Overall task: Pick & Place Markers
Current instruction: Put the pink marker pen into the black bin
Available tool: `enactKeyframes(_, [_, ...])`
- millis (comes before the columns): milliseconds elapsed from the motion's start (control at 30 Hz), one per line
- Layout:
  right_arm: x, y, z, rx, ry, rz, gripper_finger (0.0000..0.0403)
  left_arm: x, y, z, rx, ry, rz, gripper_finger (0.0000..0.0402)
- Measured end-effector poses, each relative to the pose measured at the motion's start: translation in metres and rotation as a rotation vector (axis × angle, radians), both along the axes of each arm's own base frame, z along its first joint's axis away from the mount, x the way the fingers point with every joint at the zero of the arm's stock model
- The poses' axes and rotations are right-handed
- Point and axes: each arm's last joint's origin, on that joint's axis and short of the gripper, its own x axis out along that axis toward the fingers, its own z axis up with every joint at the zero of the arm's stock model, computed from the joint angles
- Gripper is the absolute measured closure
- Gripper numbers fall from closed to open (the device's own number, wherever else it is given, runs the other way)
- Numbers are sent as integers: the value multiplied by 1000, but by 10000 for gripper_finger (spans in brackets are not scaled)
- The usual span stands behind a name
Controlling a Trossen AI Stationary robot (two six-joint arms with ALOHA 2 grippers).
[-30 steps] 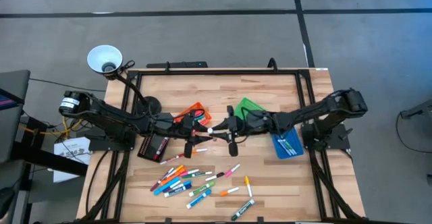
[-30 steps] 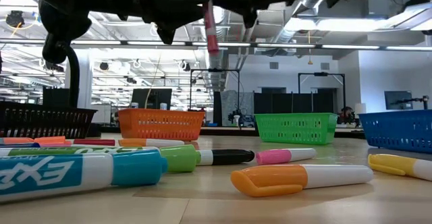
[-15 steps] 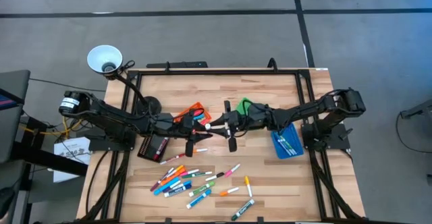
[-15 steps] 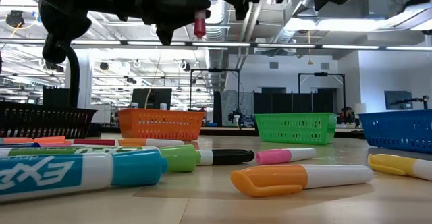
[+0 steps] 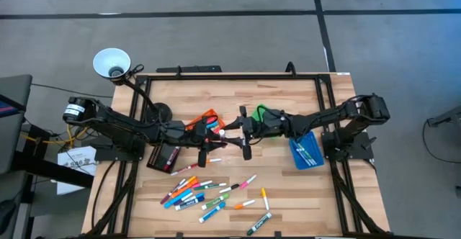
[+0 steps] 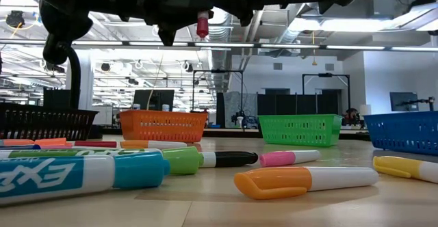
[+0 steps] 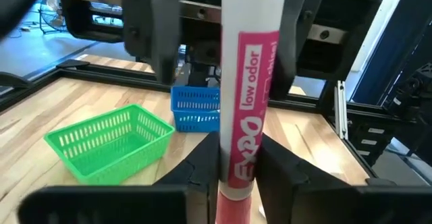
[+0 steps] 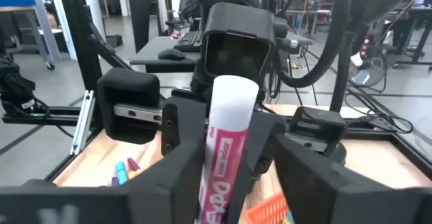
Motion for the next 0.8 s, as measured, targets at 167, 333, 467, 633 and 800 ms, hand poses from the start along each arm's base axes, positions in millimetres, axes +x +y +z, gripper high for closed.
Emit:
enactKeyframes(167, [-3,7,-3,-1,61,19,173,-2,-4,-8,-83,92,1,330])
enactKeyframes(333, [-18,19,-10,3,266,57,154,-12,-12,-18,-116,245,40,330])
enactKeyframes(467, [-28,29,-21,112,444,45,154,-33,-8,-9,-250,354,104,330])
enactKeyframes(633, [-33,36,-33,163,563,31,154,-74,1,-4,-443,572,238,329])
enactKeyframes(800, [-33,36,-32,199,564,18,154,-117,-1,-7,-634,827,351,329])
